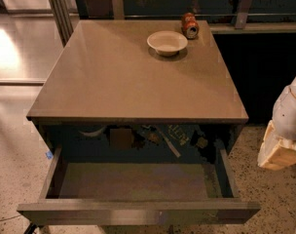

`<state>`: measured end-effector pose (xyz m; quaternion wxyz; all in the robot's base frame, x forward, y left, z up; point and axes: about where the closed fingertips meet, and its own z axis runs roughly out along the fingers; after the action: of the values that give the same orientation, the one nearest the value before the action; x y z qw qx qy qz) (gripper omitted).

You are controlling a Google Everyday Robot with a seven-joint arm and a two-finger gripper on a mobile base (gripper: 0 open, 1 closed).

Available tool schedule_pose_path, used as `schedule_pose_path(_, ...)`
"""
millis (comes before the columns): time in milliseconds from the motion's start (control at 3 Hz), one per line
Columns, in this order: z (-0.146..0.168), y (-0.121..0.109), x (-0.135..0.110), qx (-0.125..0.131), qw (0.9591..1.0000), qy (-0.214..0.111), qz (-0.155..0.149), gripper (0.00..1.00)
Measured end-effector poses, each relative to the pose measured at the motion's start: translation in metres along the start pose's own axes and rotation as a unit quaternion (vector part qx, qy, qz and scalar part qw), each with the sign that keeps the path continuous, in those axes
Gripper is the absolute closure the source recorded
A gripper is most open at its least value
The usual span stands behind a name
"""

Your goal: Close top drawer

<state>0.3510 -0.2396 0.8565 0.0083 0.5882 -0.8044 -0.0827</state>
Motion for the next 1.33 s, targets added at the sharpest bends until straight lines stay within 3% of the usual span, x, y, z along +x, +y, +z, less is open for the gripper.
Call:
schedule_pose_path(667, 0.044, 0.009, 0.020, -0.041, 0.9992, 0.004, 0.006, 1.00)
schedule_pose_path(1333, 0.053, 0.010, 0.025, -0.048, 0.9988, 0.004, 0.008, 1.00)
